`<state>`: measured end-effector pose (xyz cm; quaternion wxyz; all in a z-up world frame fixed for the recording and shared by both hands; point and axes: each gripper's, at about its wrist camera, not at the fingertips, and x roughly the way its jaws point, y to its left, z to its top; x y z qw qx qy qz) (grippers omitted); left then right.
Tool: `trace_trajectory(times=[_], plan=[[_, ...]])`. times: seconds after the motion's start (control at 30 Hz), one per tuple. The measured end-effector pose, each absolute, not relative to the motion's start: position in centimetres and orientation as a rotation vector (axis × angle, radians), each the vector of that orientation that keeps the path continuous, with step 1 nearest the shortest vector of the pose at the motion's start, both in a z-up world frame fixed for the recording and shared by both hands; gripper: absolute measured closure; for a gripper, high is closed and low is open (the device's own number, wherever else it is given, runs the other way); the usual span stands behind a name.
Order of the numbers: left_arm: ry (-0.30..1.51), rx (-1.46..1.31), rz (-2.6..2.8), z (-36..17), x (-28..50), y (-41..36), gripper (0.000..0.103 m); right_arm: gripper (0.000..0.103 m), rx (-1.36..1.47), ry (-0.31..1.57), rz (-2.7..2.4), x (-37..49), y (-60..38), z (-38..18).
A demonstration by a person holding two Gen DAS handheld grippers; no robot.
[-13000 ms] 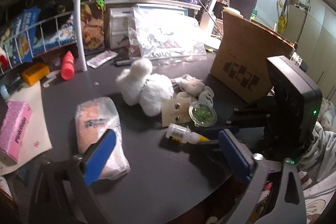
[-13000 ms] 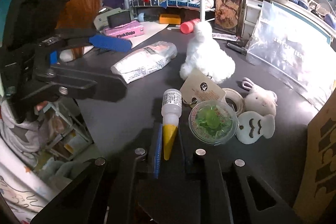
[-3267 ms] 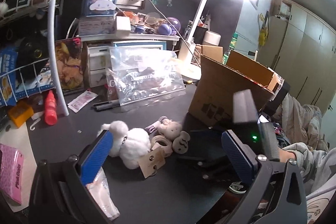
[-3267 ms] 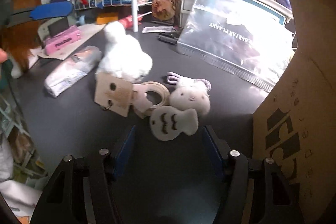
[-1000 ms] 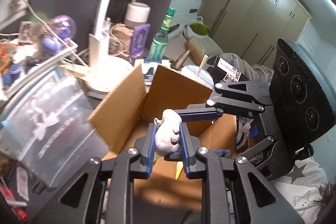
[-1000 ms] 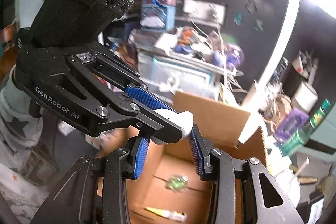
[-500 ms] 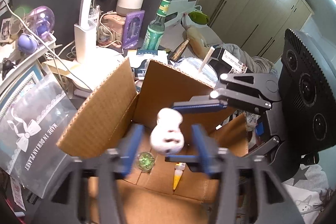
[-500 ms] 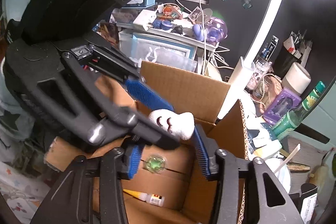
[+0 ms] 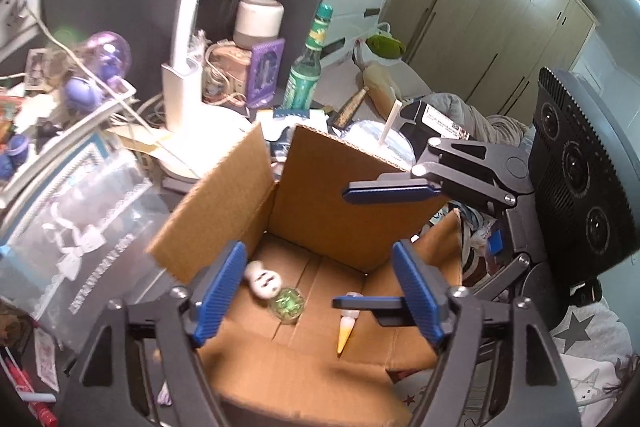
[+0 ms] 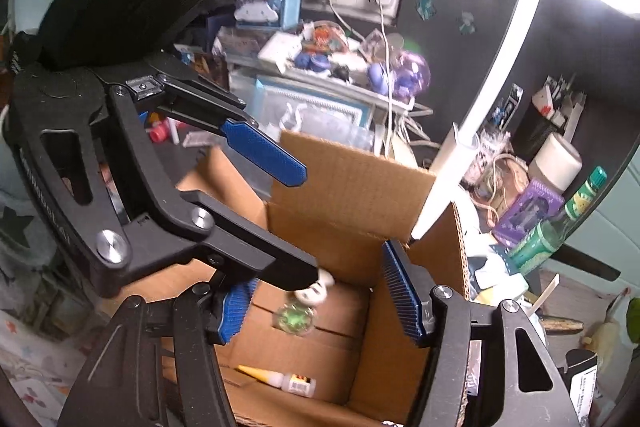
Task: Organize objects
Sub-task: 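Withdraw the right tool from the box toward the clear tape roll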
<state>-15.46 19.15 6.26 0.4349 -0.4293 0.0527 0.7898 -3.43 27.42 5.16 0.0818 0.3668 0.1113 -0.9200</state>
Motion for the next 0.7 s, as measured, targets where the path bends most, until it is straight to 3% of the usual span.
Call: trace_trajectory(times=[0.37, 0.7], plan=[[0.060, -0.936, 2.303, 8.4, -10.4, 7.6, 0.015, 0.045, 0.801, 0.362, -2.629, -0.9, 19.1, 7.1], [-0.140, -0.917, 2.541, 3.1, -4.7, -1.7, 0.013, 0.045, 0.852, 0.334, -2.353, -0.9, 10.9, 1.9]])
